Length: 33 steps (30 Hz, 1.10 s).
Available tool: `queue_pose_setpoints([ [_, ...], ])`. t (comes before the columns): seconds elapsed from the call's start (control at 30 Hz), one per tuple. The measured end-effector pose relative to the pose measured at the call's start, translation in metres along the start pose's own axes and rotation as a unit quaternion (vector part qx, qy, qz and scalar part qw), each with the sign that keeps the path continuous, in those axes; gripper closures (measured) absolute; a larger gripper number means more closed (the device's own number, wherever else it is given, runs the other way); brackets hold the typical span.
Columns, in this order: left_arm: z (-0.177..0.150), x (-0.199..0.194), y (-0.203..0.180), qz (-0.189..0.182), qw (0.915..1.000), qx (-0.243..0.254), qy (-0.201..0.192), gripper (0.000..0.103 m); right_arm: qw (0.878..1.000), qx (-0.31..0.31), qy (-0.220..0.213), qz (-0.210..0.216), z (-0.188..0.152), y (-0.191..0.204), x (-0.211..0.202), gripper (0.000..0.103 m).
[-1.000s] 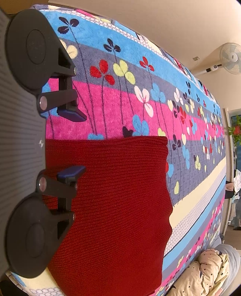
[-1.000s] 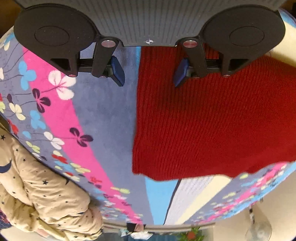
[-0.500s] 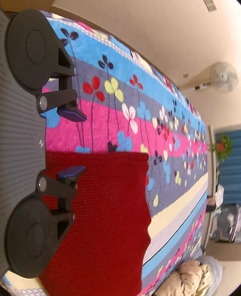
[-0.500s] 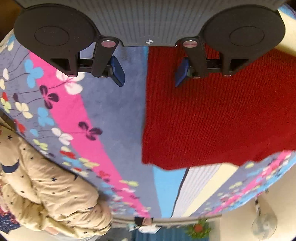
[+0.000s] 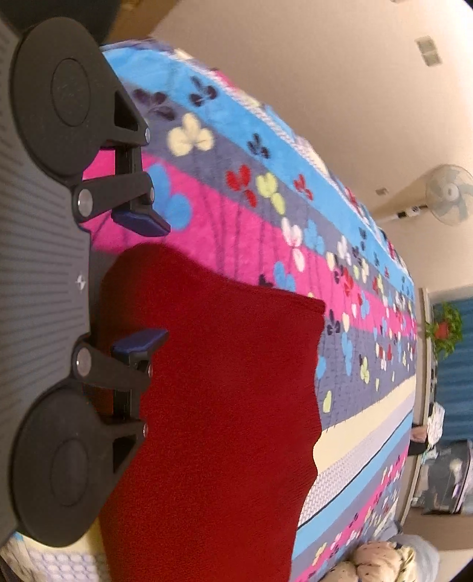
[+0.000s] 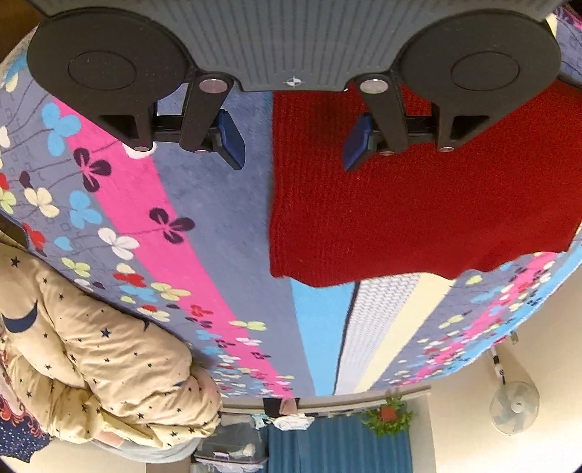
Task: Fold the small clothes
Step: 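Press the folded sweater edge flat with the left tool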
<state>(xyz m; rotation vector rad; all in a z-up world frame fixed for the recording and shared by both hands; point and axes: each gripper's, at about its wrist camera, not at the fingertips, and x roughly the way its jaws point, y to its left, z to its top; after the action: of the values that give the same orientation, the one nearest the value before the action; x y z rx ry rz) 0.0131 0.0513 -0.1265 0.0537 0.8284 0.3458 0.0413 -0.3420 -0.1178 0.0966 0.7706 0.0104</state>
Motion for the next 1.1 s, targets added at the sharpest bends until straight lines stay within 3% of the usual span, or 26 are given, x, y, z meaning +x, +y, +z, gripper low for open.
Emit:
queue_pose_setpoints([
  [0.2,-0.010,0.005,-0.024,0.011,0.9993,-0.035,0.010,0.021,1.000,-0.001,0.001,0.006,-0.002,0.000,-0.003,0.042],
  [0.33,-0.014,0.023,-0.037,0.029,0.9978,-0.049,0.032,0.018,1.000,-0.008,0.007,0.003,-0.007,-0.002,-0.003,0.042],
  [0.57,-0.018,0.021,-0.045,0.065,0.9947,-0.073,0.031,0.017,1.000,-0.003,0.019,-0.012,-0.014,-0.009,0.002,0.042],
  [0.83,-0.027,0.006,-0.035,0.060,0.9897,-0.123,0.042,0.017,1.000,-0.009,0.018,-0.016,-0.014,-0.001,0.007,0.042],
  [1.1,-0.037,-0.005,-0.042,0.054,0.9913,-0.116,0.030,0.017,0.999,-0.023,0.023,-0.018,-0.014,0.009,0.015,0.042],
])
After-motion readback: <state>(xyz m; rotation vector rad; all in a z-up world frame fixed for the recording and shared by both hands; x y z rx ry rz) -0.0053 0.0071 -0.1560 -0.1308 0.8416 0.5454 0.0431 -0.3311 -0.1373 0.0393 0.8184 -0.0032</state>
